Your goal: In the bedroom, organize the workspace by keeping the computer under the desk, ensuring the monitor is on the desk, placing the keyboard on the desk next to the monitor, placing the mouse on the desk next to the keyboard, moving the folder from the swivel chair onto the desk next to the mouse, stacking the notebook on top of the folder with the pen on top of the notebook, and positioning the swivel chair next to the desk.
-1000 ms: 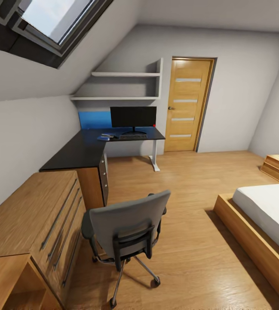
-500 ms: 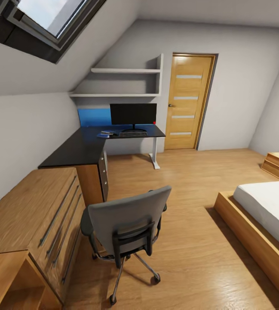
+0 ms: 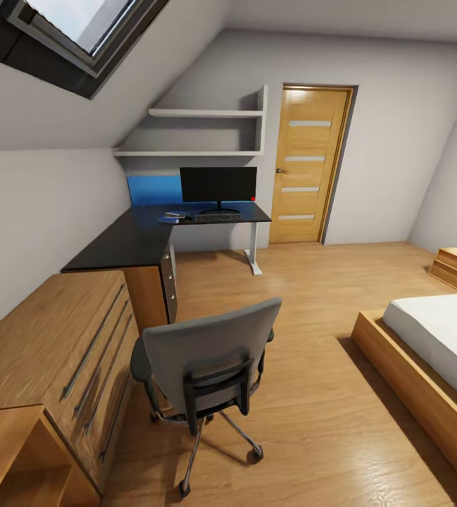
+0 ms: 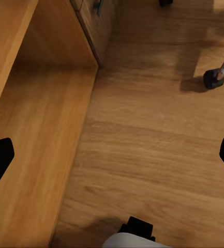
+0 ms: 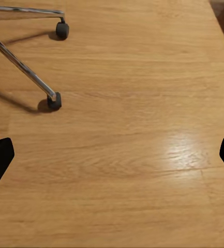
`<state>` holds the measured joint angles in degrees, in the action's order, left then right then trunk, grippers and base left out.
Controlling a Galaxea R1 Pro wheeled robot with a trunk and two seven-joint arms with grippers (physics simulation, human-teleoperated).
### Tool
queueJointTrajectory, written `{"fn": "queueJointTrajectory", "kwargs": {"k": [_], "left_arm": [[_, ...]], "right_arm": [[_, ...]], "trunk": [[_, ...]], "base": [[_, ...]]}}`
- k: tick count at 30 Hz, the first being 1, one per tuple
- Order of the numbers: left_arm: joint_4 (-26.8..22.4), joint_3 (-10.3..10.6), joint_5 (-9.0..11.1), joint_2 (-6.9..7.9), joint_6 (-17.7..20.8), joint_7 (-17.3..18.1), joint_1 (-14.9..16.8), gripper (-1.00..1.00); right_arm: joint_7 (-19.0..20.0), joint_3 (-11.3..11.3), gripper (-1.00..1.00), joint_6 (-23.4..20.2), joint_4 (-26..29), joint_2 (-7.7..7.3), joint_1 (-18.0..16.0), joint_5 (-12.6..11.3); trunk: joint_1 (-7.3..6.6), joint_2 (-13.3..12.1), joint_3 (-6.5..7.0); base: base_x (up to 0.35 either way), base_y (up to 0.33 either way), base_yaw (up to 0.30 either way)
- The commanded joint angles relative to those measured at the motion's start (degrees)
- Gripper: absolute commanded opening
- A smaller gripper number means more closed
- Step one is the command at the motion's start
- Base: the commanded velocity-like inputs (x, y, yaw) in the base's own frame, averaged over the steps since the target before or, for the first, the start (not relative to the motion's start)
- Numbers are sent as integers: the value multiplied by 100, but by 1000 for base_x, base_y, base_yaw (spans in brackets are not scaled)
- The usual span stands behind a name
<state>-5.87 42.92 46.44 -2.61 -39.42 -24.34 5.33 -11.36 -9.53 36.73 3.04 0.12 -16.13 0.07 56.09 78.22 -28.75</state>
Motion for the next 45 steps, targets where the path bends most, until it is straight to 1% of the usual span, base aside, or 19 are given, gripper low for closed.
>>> {"fn": "queueJointTrajectory", "kwargs": {"k": [1, 33, 38, 39, 41, 42, 43, 45], "left_arm": [[-2, 35, 5, 2, -4, -53, 3, 100], [-2, 35, 8, -2, 8, -53, 3, 100], [-20, 35, 13, 24, 28, -43, 3, 100], [-48, 31, 15, 26, 32, -47, 3, 100], [-262, 21, 21, 40, 33, -60, 3, 100], [-474, 4, 30, 66, 31, -79, 3, 100], [-578, -11, 39, 96, 36, -93, 3, 100], [-849, -97, 73, 200, 46, -155, 3, 100]], "right_arm": [[-51, -48, 100, 8, -5, 4, -4, 2], [-51, -48, 100, -15, -5, 5, -4, -1], [-51, -48, 100, 8, 18, 1, -4, -9], [-51, -48, 100, 12, 29, 3, -4, -7], [-51, -53, 100, 51, 111, 13, -4, -2], [-51, -53, 100, 105, 231, 15, -4, -1], [-51, -52, 100, 132, 305, 15, -4, -2], [-64, -40, 100, 201, 562, 13, -4, -16]], "trunk": [[22, 45, -24], [725, 1328, -599], [835, 1529, -689], [857, 1569, -707], [901, 1649, -742], [923, 1689, -760], [945, 1729, -778], [989, 1809, -814]], "base": [[0, 0, 0], [0, 0, 0], [0, 0, 0], [0, 0, 0], [0, 0, 0], [0, 0, 0], [0, 0, 0], [0, 0, 0]]}}
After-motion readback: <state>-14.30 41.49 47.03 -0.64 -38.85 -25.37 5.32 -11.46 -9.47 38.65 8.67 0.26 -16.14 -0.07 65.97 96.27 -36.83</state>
